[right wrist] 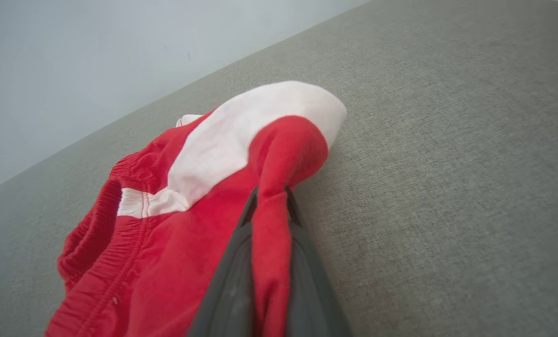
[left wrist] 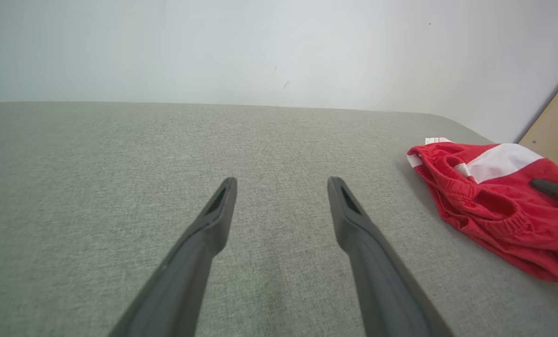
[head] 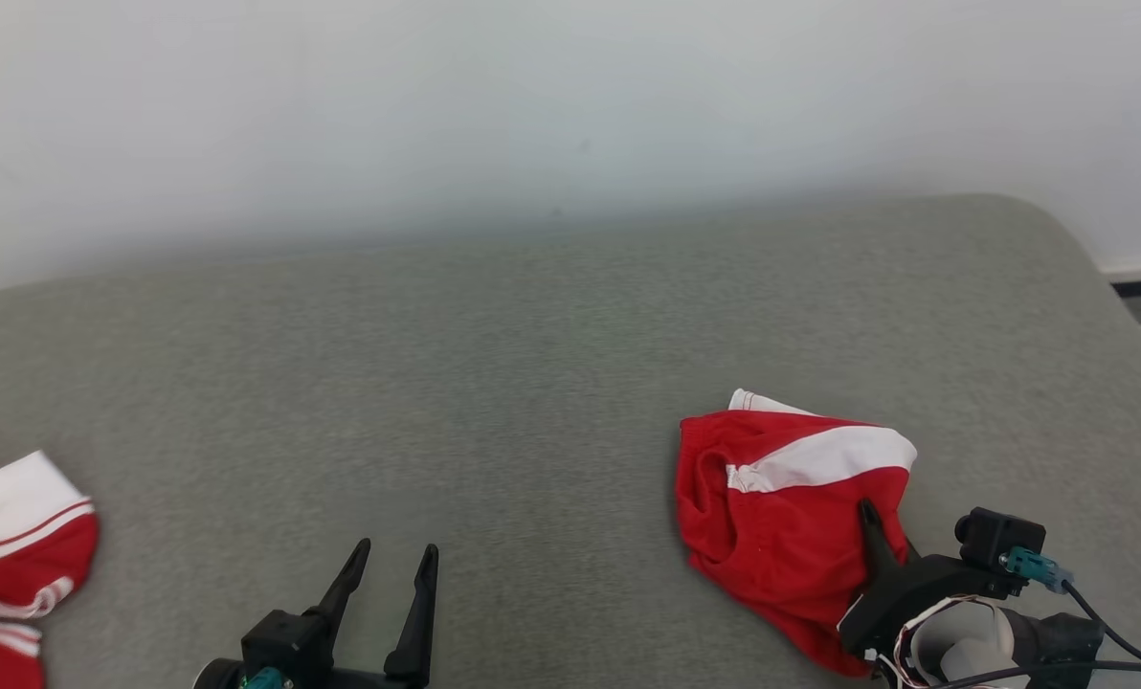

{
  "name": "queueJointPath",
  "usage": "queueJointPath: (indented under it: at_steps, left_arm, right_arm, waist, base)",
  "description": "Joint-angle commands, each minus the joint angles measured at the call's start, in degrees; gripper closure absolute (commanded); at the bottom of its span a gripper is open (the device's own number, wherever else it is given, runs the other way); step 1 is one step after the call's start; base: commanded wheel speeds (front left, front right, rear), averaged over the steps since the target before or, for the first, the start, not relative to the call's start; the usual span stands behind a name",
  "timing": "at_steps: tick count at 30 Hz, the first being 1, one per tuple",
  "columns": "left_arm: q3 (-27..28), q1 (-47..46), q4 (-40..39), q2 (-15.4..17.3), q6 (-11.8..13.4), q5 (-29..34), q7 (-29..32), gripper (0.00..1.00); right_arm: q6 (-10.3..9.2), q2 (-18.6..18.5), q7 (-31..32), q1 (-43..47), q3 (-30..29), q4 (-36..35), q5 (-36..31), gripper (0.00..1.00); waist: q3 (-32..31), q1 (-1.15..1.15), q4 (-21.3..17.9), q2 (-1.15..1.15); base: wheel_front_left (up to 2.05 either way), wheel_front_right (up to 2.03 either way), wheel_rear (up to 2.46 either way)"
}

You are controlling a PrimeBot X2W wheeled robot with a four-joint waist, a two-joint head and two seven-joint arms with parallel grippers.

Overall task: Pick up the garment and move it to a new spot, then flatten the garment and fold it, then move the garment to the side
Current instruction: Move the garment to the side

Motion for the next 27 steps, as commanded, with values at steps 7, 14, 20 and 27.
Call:
queueJointPath:
  at_steps: [7,14,20,27]
  left_arm:
    - [0.84,-0.49,-0.51,0.07,0.83,1.84,0.00,0.00]
    - [0.57,-1.27,-0.40,0.08,0.67,2.01,0.00,0.00]
    - [-0.35,-2.34,-0.83,0.07,0.19,2.88,0.00,0.00]
    - [-0.53,-3.96,-0.79,0.08,-0.13,4.15,0.00,0.00]
  right_arm:
    - [0.04,0.33,-0.05,-0.20,0.95,-0.51,0.02,1.00]
    - [0.04,-0.15,-0.05,-0.46,1.21,-0.77,-0.15,1.00]
    - [0.04,-1.79,-0.05,-2.92,2.89,-0.70,-1.87,1.00]
    - [0.03,-7.04,-0.05,-10.92,5.33,1.91,-6.21,1.00]
  waist:
    - [1.34,0.00,-10.10,0.00]
    - [2.61,0.00,-13.01,0.00]
    - [4.86,0.00,-12.42,0.00]
    - [7.87,0.00,-9.08,0.00]
  base:
    - [0.00,0.00,0.00]
    - [0.00,0.00,0.00]
    - [0.00,0.00,0.00]
    - [0.00,0.00,0.00]
